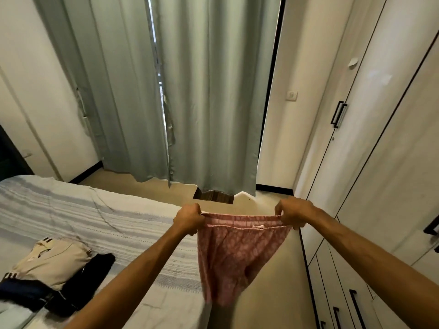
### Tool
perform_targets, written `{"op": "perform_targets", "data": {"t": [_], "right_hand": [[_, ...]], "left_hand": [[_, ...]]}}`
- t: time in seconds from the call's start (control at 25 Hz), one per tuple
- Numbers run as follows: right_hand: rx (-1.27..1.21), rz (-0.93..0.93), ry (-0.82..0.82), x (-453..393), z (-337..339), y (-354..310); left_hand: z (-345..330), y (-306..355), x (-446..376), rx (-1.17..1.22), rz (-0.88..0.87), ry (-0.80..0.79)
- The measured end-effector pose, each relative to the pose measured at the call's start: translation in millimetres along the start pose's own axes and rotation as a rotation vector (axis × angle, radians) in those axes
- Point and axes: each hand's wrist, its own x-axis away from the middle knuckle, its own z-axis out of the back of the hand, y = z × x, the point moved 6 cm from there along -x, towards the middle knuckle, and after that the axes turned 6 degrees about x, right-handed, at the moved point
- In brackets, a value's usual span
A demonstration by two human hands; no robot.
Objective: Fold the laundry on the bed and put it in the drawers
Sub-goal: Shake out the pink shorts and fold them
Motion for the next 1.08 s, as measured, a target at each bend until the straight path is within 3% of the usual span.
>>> {"op": "perform_targets", "data": {"t": [0.08, 0.16, 0.24, 0.56, 0.84, 1.0, 1.08], "right_hand": [[-0.050, 0.033, -0.150, 1, -17, 12], [-0.099, 0.101, -0.246, 4, -30, 10], [-0.059, 0.189, -0.310, 4, -44, 2], [-0.088, 0.185, -0.189, -25, -48, -14], [-0.151, 0.204, -0.180, -45, -24, -4], [-0.299, 0.319, 0.089, -42, 9, -10], [-0.286, 0.403, 0.137, -33, 18, -18]], "left_hand": [[-12, -7, -2, 0.315, 0.119, 0.012], [-34, -6, -2, 0.701, 0.298, -0.081], [-49, 3, 1, 0.935, 0.393, -0.147], [-30, 11, -3, 1.050, 0.380, -0.016], [11, -7, -23, 0.672, 0.192, 0.034], [40, 5, -33, -0.155, -0.070, -0.096], [46, 17, -41, -0.431, -0.311, -0.223]]}}
